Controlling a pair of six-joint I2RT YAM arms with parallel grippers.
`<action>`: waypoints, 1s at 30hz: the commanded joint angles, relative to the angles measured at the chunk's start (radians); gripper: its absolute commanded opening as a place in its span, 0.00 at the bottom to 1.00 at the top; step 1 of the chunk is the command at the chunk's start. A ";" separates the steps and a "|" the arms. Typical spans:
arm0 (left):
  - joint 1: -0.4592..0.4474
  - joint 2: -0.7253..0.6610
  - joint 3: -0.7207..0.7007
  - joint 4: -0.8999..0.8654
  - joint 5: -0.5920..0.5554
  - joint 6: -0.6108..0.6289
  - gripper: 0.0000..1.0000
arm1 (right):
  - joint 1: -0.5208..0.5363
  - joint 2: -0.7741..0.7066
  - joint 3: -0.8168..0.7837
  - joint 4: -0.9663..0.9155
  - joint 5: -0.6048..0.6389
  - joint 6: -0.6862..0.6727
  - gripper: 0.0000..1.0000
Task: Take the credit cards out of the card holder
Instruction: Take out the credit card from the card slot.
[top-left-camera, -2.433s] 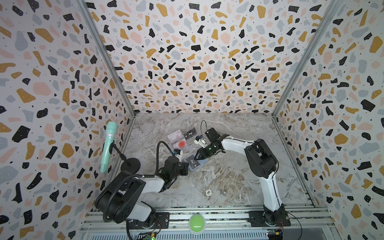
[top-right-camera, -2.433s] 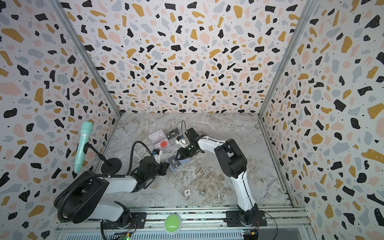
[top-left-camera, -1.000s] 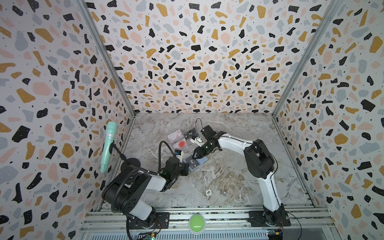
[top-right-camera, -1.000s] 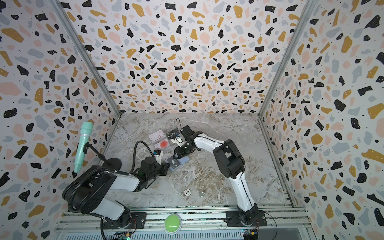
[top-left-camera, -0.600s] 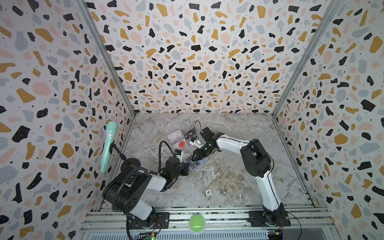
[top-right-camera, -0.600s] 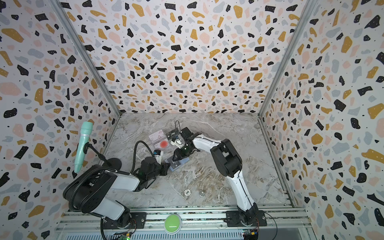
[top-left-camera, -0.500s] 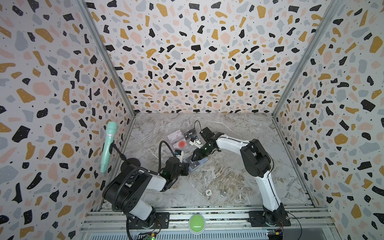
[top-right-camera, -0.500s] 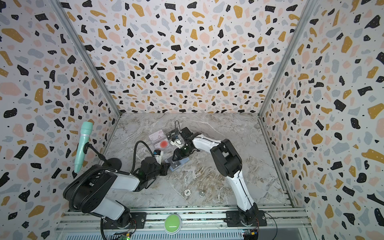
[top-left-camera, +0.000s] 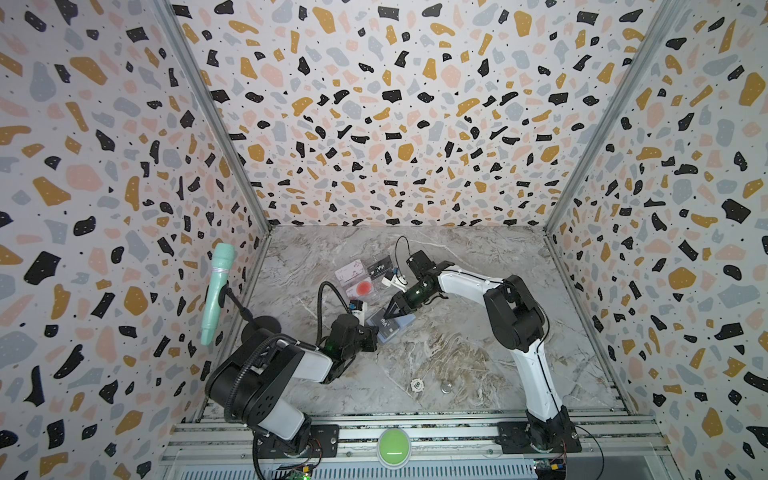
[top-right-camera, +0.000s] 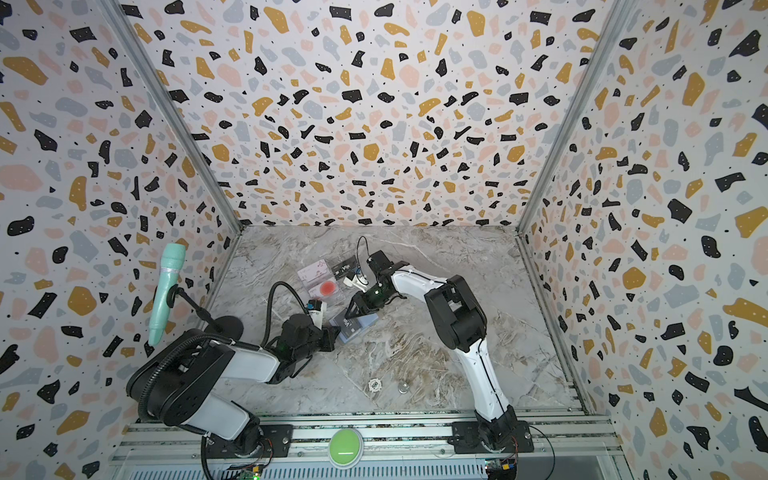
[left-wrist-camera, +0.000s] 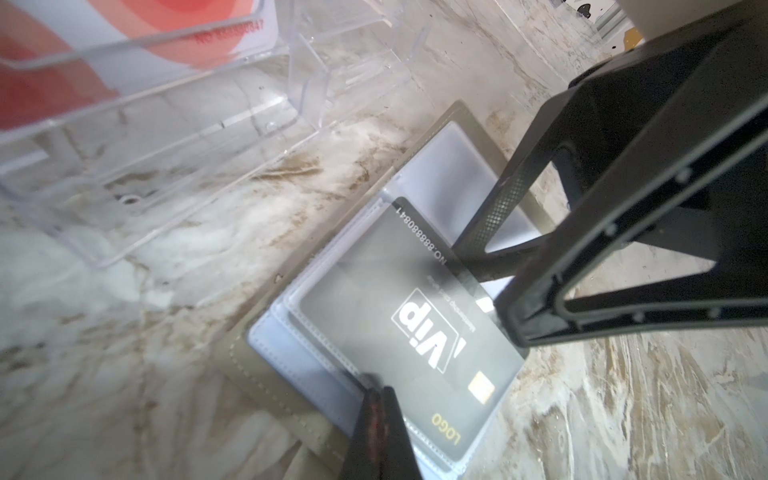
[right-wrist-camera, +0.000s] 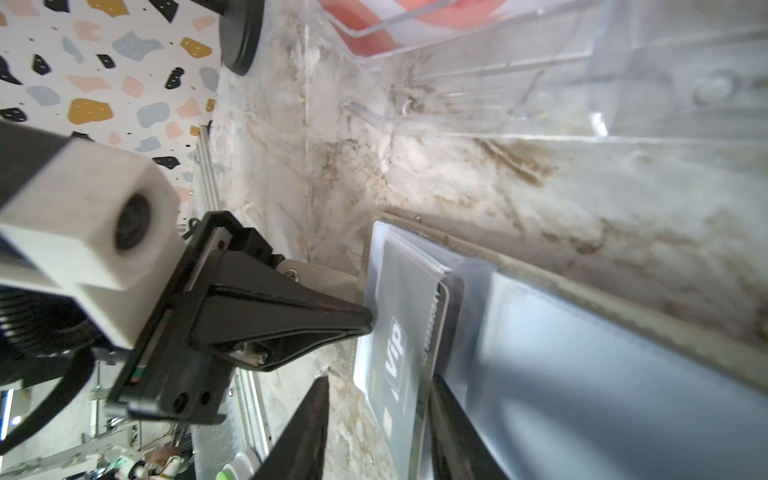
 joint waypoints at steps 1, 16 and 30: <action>-0.003 0.018 -0.028 -0.017 -0.019 0.017 0.04 | 0.005 -0.008 -0.019 -0.012 -0.133 -0.011 0.40; -0.003 0.011 -0.041 -0.031 -0.033 0.039 0.04 | 0.023 0.027 -0.041 -0.035 -0.090 -0.008 0.38; -0.004 0.039 -0.041 -0.012 -0.025 0.047 0.04 | 0.070 0.053 0.052 -0.143 0.202 -0.012 0.36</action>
